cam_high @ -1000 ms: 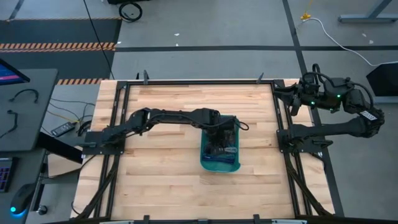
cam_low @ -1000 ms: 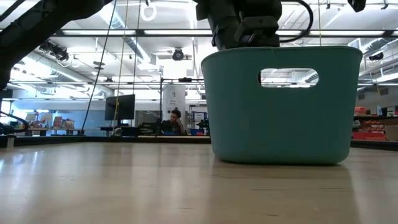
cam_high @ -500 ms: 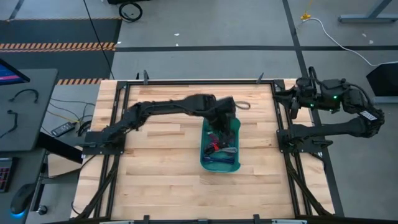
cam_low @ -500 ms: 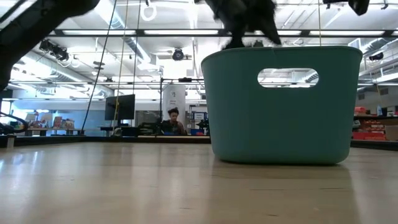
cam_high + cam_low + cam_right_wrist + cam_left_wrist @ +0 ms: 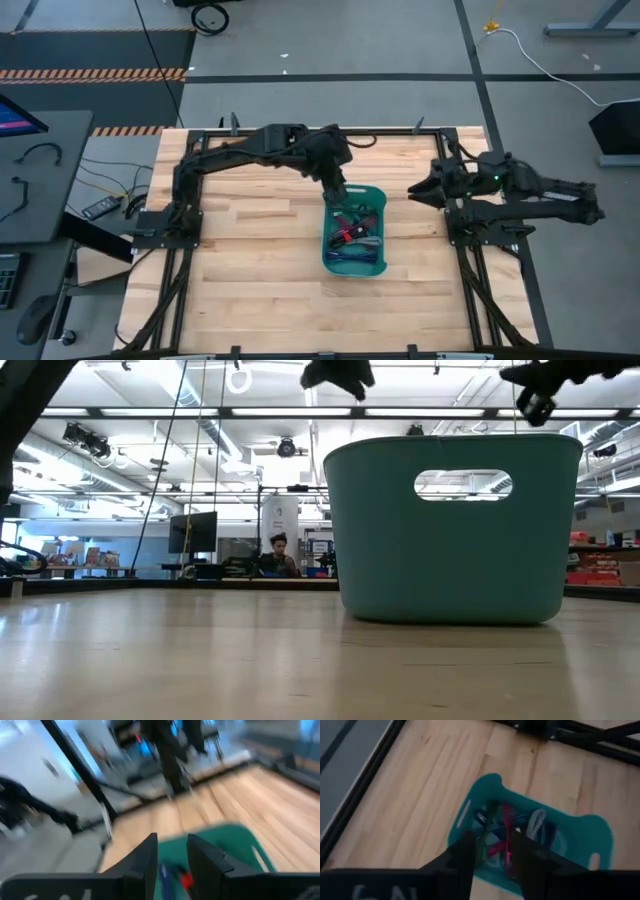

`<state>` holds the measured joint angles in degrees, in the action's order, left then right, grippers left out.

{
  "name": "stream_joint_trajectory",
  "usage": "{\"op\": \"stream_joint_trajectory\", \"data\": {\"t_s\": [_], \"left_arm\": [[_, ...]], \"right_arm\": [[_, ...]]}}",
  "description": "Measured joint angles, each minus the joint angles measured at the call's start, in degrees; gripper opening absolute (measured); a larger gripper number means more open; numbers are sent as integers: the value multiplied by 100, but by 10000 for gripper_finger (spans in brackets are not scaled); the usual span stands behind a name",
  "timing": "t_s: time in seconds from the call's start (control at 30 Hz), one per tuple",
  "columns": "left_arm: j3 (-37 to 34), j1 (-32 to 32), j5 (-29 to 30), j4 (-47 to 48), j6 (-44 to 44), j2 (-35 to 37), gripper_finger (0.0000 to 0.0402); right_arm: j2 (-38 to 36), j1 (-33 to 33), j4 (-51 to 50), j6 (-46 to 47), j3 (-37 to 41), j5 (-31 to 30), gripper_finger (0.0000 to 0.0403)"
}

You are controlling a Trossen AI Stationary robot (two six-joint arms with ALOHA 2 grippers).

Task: Pick and place USB-C Cables
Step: Return to Home Position

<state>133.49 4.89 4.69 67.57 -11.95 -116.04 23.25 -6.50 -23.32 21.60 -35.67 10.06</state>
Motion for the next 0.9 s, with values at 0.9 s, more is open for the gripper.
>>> {"op": "stream_joint_trajectory", "data": {"t_s": [0.9], "left_arm": [[8,-676,2088,1865,-2582,2004,38]], "right_arm": [[-1687,-5,3726,422,3192,254,2]]}}
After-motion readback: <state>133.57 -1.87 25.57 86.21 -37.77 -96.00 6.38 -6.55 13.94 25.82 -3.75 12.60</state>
